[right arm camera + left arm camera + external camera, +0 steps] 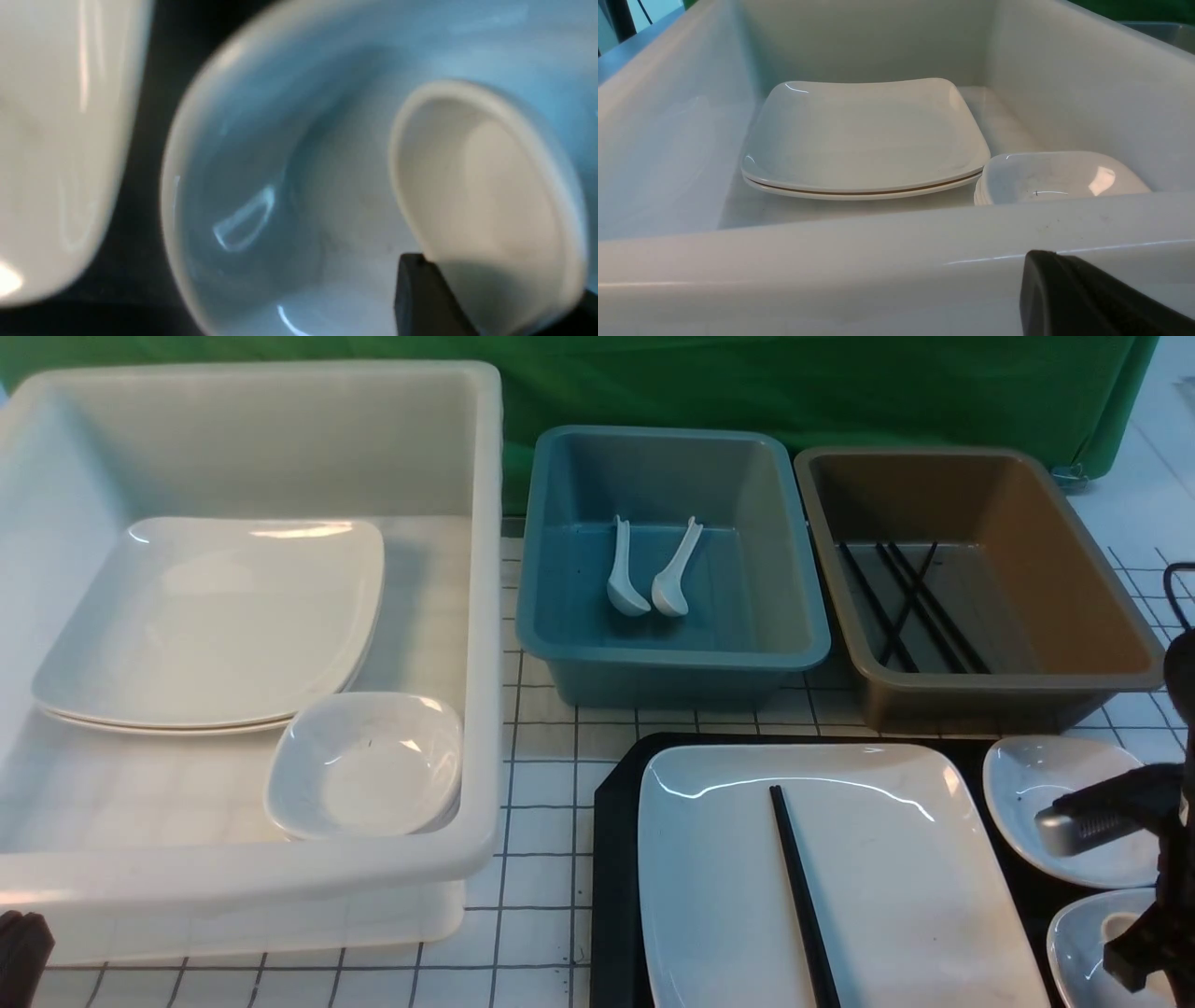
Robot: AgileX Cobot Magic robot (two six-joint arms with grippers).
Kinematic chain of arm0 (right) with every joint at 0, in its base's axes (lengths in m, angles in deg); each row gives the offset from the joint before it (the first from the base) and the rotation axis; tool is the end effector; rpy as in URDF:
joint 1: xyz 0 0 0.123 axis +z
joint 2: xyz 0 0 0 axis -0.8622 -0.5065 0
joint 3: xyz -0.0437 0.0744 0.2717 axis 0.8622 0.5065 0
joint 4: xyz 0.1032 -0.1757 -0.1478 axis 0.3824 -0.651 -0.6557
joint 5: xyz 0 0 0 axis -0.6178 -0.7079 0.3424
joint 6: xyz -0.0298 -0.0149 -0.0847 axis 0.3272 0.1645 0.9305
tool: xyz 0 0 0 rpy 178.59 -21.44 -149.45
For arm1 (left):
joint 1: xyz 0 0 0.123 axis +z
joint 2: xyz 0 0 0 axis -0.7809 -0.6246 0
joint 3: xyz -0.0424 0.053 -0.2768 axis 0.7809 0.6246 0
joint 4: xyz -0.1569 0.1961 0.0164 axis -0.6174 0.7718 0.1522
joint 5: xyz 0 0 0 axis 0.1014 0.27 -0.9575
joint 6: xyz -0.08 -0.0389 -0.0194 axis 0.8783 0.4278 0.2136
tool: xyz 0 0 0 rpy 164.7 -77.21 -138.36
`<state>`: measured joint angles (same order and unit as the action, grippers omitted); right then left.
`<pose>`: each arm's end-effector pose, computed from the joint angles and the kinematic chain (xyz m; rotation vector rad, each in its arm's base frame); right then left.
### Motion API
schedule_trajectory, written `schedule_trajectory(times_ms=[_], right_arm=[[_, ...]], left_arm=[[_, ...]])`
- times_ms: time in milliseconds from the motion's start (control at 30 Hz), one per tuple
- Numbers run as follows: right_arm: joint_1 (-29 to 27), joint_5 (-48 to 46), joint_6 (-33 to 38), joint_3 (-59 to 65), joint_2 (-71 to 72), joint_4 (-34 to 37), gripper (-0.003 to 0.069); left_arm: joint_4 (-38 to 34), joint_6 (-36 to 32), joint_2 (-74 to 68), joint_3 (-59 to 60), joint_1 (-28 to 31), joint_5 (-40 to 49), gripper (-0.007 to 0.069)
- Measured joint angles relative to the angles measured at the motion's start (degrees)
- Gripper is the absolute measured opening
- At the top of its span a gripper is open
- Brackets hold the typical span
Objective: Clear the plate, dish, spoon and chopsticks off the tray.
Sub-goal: Use the right arm to grab a soup spoon from the plate, then use the right arm to put the soup spoon into the small storage box in the middle
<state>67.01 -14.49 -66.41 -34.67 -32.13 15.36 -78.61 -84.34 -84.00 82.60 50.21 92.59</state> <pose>0.2566 0.0164 0.1745 0.4874 -2.8011 0.2562 0.0558 -0.0023 0.1907 0.0177 1.7152 -0.0316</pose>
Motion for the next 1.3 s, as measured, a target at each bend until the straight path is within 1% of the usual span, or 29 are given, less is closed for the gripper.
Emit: schedule_trajectory(times_ms=[167,267,300,367,433,467,500,533,600,733,833,933,1067,1167,1200,1233,1300], right_arm=[[0.0,-0.8,0.0,-3.8,8.5,2.7,0.0188],[0.0,-0.4,0.1,-10.2,14.7,8.5,0.0167],[0.0,0.7,0.4,-12.5,15.7,11.1,0.0147],[0.0,5.3,2.4,-17.5,16.7,17.8,0.0133],[0.0,12.6,5.3,-21.5,16.3,25.0,0.0133],[0.0,13.4,5.7,-22.3,16.2,25.9,0.0133],[0.4,18.0,8.2,-24.6,15.2,31.4,0.0133],[1.0,22.3,9.6,-26.9,13.8,35.2,0.0133],[2.6,29.0,11.0,-30.3,10.3,39.2,0.0133],[6.7,39.0,11.8,-35.8,0.6,41.2,0.0139],[9.8,44.0,11.7,-38.9,-6.0,41.5,0.0156],[11.7,46.4,11.4,-41.2,-11.6,41.7,0.0186],[14.1,48.4,11.2,-44.2,-19.0,41.9,0.0276],[14.3,47.9,11.2,-44.3,-21.3,41.8,0.0382],[14.3,47.8,11.2,-44.3,-21.4,41.7,0.0391],[14.3,47.1,11.2,-44.3,-21.5,41.3,0.0459],[14.3,45.6,11.2,-44.5,-21.1,40.3,0.0555]], left_arm=[[0.1,0.0,0.0,0.0,0.0,0.0,0.0004],[0.0,0.0,0.0,0.0,0.0,0.0,0.0004],[0.0,0.0,0.0,0.0,0.0,0.0,0.0004],[0.0,0.0,0.0,0.0,0.0,0.0,0.0004],[0.0,0.0,0.0,0.0,0.0,0.0,0.0004],[0.0,0.0,0.0,0.0,0.0,0.0,0.0004],[0.0,0.0,0.0,0.0,0.0,0.0,0.0004],[0.0,0.0,0.0,0.0,0.0,0.0,0.0004],[0.0,0.0,0.0,0.0,0.0,0.0,0.0004],[0.0,0.0,0.0,0.0,0.0,0.0,0.0004],[0.0,0.0,0.0,0.0,0.0,0.0,0.0004],[0.0,0.0,0.0,0.0,0.0,0.0,0.0004],[0.0,0.0,0.0,0.0,0.0,0.0,0.0004],[0.0,0.0,0.0,0.0,0.0,0.0,0.0004],[0.0,0.0,0.0,0.0,0.0,0.0,0.0004],[0.0,0.0,0.0,0.0,0.0,0.0,0.0004],[0.0,0.0,0.0,0.0,0.0,0.0,0.0004]])
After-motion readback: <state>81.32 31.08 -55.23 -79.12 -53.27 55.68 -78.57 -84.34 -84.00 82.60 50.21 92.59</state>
